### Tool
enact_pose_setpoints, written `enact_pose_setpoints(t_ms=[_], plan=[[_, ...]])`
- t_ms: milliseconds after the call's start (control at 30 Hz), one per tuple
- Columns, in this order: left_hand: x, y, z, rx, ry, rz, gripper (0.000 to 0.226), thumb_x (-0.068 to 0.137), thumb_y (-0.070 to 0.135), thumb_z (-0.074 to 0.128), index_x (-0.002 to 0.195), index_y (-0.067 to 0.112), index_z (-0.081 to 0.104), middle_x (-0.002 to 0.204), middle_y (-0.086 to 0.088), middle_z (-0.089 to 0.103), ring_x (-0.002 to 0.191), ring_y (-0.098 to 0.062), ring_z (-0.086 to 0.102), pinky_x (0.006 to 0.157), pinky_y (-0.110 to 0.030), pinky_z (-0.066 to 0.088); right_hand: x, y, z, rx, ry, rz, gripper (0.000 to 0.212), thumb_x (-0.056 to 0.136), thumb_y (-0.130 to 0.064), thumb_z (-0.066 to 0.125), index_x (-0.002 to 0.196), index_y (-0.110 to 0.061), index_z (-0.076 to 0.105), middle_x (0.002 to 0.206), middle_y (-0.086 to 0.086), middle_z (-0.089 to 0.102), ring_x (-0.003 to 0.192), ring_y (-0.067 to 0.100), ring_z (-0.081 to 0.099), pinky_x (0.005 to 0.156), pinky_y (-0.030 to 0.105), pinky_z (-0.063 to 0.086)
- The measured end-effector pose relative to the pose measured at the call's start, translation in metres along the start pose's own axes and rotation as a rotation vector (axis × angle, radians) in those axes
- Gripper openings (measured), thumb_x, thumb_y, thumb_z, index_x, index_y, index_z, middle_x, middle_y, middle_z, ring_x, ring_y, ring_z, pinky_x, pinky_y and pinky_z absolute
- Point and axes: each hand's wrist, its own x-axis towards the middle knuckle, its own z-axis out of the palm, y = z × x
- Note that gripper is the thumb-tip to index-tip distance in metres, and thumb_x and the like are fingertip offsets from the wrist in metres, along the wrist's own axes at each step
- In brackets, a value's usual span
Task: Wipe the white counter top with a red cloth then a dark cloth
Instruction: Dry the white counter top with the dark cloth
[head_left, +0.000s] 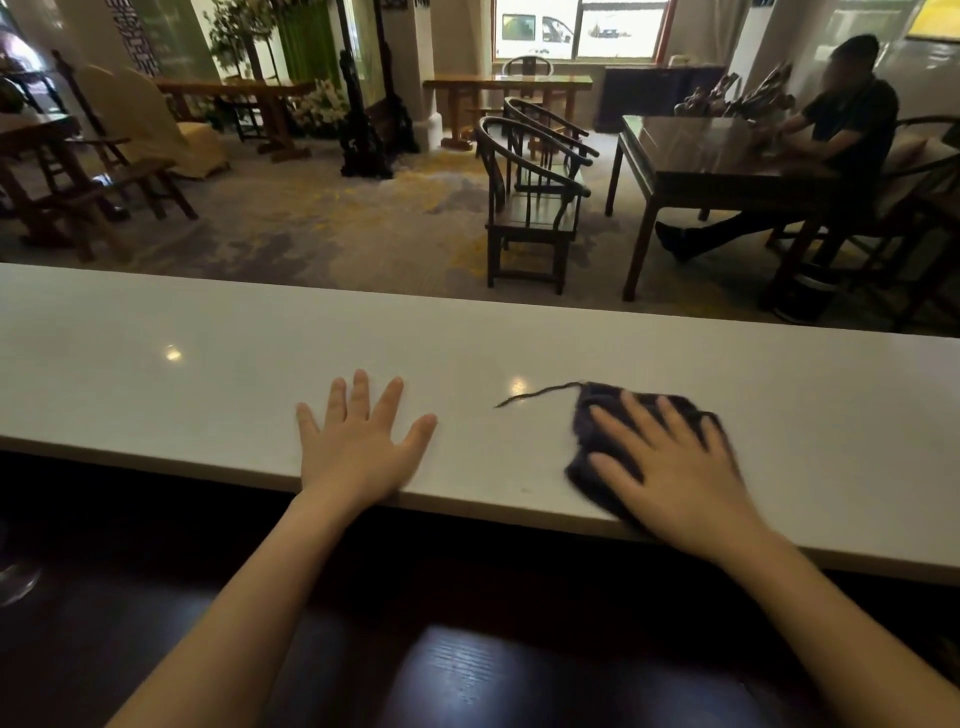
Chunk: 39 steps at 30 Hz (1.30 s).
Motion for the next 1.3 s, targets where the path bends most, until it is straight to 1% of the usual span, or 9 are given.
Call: enact_pose_setpoints(t_ms=[100, 233, 567, 700, 867, 967, 1067, 1200, 1300], plan=[[-0.001, 0.002, -0.002, 0.012, -0.009, -0.002, 0.077, 0.075, 0.076, 0.0, 0.142, 0.039, -0.003, 0.157, -0.002, -0.009, 0.143, -0.025, -0.011, 0.111, -0.058, -0.007, 0.017, 0.032, -0.006, 0.005, -0.066, 0.114, 0.06, 0.08, -0.07, 0.008, 0.137, -0.053, 0.0, 0.157, -0.01, -0.003, 0.144, 0.02, -0.005, 0.113, 0.051, -0.006], [-0.002, 0.004, -0.002, 0.012, -0.012, -0.008, 0.077, 0.075, 0.075, 0.0, 0.143, 0.039, -0.003, 0.157, -0.002, -0.01, 0.143, -0.025, -0.012, 0.112, -0.058, -0.008, 0.056, 0.02, -0.004, 0.012, -0.068, 0.181, 0.063, 0.082, -0.071, 0.01, 0.14, -0.047, 0.003, 0.158, -0.005, -0.002, 0.143, 0.027, -0.005, 0.111, 0.056, -0.009], [0.002, 0.002, 0.001, 0.023, -0.021, -0.005, 0.078, 0.074, 0.075, -0.001, 0.142, 0.038, -0.004, 0.157, -0.004, -0.009, 0.143, -0.026, -0.012, 0.109, -0.06, -0.009, 0.091, -0.099, 0.011, 0.071, -0.093, -0.057, 0.065, 0.084, -0.068, 0.012, 0.142, -0.041, 0.005, 0.158, -0.002, -0.006, 0.143, 0.029, -0.012, 0.109, 0.056, -0.015], [0.004, 0.0, 0.004, 0.018, -0.012, 0.0, 0.081, 0.071, 0.077, -0.003, 0.142, 0.038, -0.002, 0.157, -0.004, -0.007, 0.143, -0.026, -0.01, 0.109, -0.06, -0.009, 0.043, -0.098, 0.02, 0.087, -0.005, -0.142, 0.068, 0.078, -0.071, 0.007, 0.14, -0.046, 0.002, 0.157, -0.006, -0.007, 0.143, 0.022, -0.014, 0.104, 0.045, -0.023], [0.004, 0.003, -0.006, -0.012, -0.046, -0.025, 0.078, 0.076, 0.075, 0.004, 0.143, 0.036, -0.004, 0.157, -0.005, -0.007, 0.143, -0.026, -0.009, 0.109, -0.061, -0.008, 0.01, -0.088, 0.003, 0.147, -0.089, -0.195, 0.076, 0.076, -0.078, 0.014, 0.14, -0.044, -0.009, 0.156, -0.007, -0.014, 0.141, 0.018, -0.019, 0.108, 0.046, -0.02], [-0.004, 0.022, -0.014, -0.103, 0.1, 0.215, 0.073, 0.081, 0.069, 0.013, 0.144, 0.033, 0.002, 0.158, -0.004, 0.0, 0.144, -0.022, -0.005, 0.111, -0.054, -0.007, -0.004, -0.067, -0.016, 0.178, -0.012, -0.226, 0.09, 0.073, -0.08, 0.027, 0.145, -0.031, 0.003, 0.158, -0.004, 0.0, 0.143, 0.015, -0.004, 0.113, 0.037, -0.005], [-0.021, 0.06, -0.017, -0.193, -0.016, 0.556, 0.07, 0.086, 0.06, 0.029, 0.145, 0.026, 0.011, 0.157, -0.004, 0.006, 0.144, -0.018, -0.001, 0.113, -0.04, -0.004, -0.017, -0.052, -0.027, 0.15, -0.079, -0.269, 0.079, 0.081, -0.061, 0.047, 0.144, -0.023, 0.017, 0.157, -0.001, 0.011, 0.143, 0.014, 0.008, 0.112, 0.029, 0.009], [-0.047, 0.069, -0.015, -0.198, -0.128, 0.618, 0.079, 0.083, 0.062, 0.042, 0.145, 0.02, 0.015, 0.156, -0.003, 0.006, 0.143, -0.016, 0.0, 0.112, -0.029, -0.004, -0.037, -0.05, -0.026, 0.17, -0.082, -0.271, 0.068, 0.088, -0.036, 0.055, 0.144, -0.023, 0.018, 0.157, -0.003, 0.01, 0.143, 0.012, 0.006, 0.114, 0.029, 0.011], [-0.076, 0.068, -0.011, -0.098, -0.027, 0.668, 0.071, 0.086, 0.049, 0.049, 0.144, 0.022, 0.017, 0.156, -0.002, 0.012, 0.143, -0.015, 0.006, 0.114, -0.027, 0.003, -0.063, -0.042, -0.022, 0.233, 0.068, -0.258, 0.053, 0.091, -0.016, 0.051, 0.139, -0.026, 0.033, 0.153, -0.006, 0.026, 0.14, 0.009, 0.018, 0.113, 0.025, 0.016]])
